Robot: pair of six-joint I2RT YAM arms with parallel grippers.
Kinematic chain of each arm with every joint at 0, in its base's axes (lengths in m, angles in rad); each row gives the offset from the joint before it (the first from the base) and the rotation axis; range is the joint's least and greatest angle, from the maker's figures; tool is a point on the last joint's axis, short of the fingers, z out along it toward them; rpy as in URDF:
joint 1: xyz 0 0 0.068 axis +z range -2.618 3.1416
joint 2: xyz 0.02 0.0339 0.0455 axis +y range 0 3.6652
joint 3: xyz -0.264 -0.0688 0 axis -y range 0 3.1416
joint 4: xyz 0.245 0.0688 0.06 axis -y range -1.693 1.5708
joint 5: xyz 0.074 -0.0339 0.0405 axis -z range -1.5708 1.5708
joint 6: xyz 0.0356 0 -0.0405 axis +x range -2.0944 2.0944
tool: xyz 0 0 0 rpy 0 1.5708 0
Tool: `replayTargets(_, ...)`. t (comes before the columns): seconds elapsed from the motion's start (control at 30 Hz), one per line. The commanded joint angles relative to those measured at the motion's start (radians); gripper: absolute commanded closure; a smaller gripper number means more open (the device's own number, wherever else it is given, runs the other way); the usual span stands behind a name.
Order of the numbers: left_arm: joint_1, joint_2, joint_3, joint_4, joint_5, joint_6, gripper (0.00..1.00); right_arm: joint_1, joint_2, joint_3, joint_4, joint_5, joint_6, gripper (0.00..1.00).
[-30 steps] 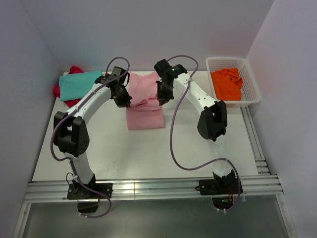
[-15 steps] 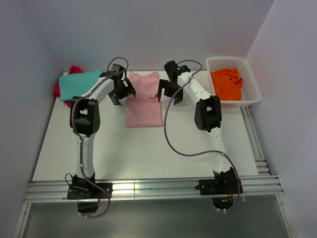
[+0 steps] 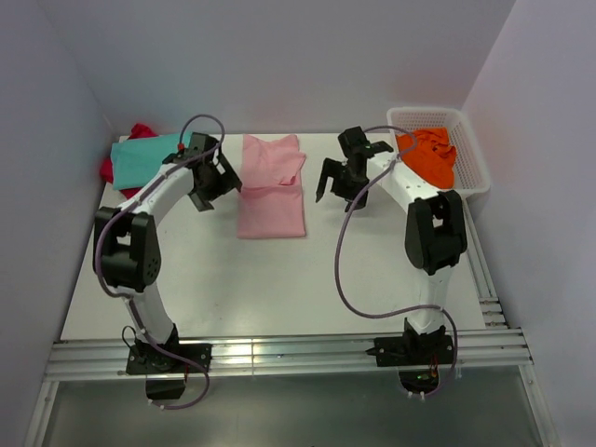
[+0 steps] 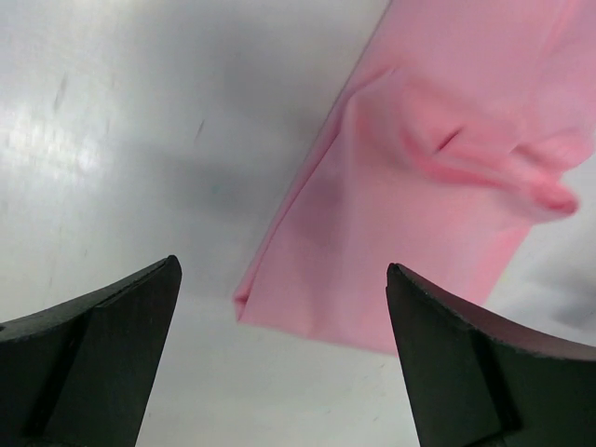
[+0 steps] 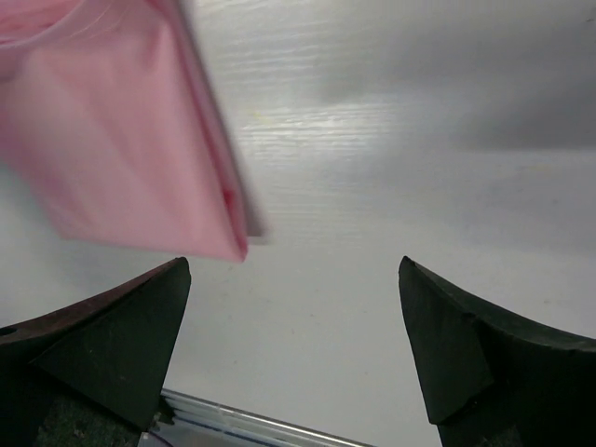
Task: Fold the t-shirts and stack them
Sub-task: Fold the tshirt
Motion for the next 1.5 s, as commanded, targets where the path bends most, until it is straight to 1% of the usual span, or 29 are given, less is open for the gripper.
replayTargets(0.0,-0.036,-0.097,-0.177,0.071,-0.002,-0.069,0.02,0.053,-0.074,-0.107,0.155,-0.058,0.054,0.00)
replayTargets(0.03,-0.044,-0.125,-0.251,0.088,0.013,-0.083,0.04,0.064,-0.078,-0.124,0.168,-0.066,0.060,0.01)
replayTargets(0.13,-0.077,-0.152,-0.349,0.137,0.027,-0.127,0.06,0.109,-0.075,-0.164,0.203,-0.072,0.075,0.02)
replayTargets(0.23,-0.113,-0.154,-0.388,0.166,0.024,-0.155,0.07,0.140,-0.063,-0.193,0.241,-0.084,0.100,0.03)
replayTargets(0.53,-0.143,-0.114,-0.367,0.182,0.015,-0.204,0.10,0.189,0.000,-0.217,0.286,-0.078,0.129,0.08)
replayTargets(0.8,-0.148,-0.103,-0.366,0.172,-0.016,-0.208,0.13,0.203,0.028,-0.267,0.321,-0.072,0.129,0.21)
replayTargets(0.83,-0.149,-0.102,-0.376,0.175,-0.019,-0.208,0.13,0.206,0.031,-0.272,0.330,-0.071,0.129,0.27)
replayTargets(0.9,-0.149,-0.100,-0.389,0.185,-0.019,-0.213,0.15,0.211,0.041,-0.278,0.341,-0.071,0.130,0.28)
replayTargets(0.93,-0.149,-0.097,-0.394,0.186,-0.020,-0.215,0.17,0.212,0.044,-0.279,0.344,-0.072,0.132,0.29)
replayTargets(1.0,-0.149,-0.094,-0.399,0.191,-0.023,-0.215,0.18,0.212,0.057,-0.275,0.344,-0.072,0.130,0.33)
replayTargets(1.03,-0.149,-0.090,-0.400,0.191,-0.025,-0.216,0.21,0.214,0.061,-0.272,0.341,-0.069,0.132,0.37)
replayTargets(1.1,-0.149,-0.085,-0.400,0.191,-0.036,-0.213,0.22,0.214,0.067,-0.266,0.340,-0.069,0.127,0.37)
replayTargets(1.13,-0.149,-0.079,-0.399,0.191,-0.039,-0.213,0.26,0.214,0.070,-0.266,0.338,-0.069,0.126,0.38)
replayTargets(1.2,-0.149,-0.073,-0.393,0.186,-0.049,-0.210,0.30,0.214,0.071,-0.267,0.341,-0.067,0.123,0.38)
replayTargets(1.23,-0.149,-0.065,-0.385,0.183,-0.051,-0.210,0.31,0.214,0.071,-0.267,0.340,-0.067,0.123,0.41)
replayTargets(1.3,-0.149,-0.057,-0.374,0.175,-0.059,-0.208,0.33,0.214,0.072,-0.272,0.340,-0.067,0.121,0.42)
replayTargets(1.33,-0.149,-0.050,-0.371,0.172,-0.062,-0.210,0.34,0.214,0.071,-0.273,0.341,-0.067,0.121,0.46)
replayTargets(1.37,-0.149,-0.048,-0.370,0.169,-0.065,-0.211,0.35,0.214,0.074,-0.273,0.341,-0.067,0.120,0.47)
replayTargets(1.43,-0.149,-0.047,-0.371,0.172,-0.068,-0.213,0.36,0.214,0.074,-0.278,0.341,-0.066,0.120,0.54)
replayTargets(1.47,-0.149,-0.045,-0.370,0.174,-0.068,-0.213,0.36,0.214,0.074,-0.279,0.340,-0.064,0.118,0.55)
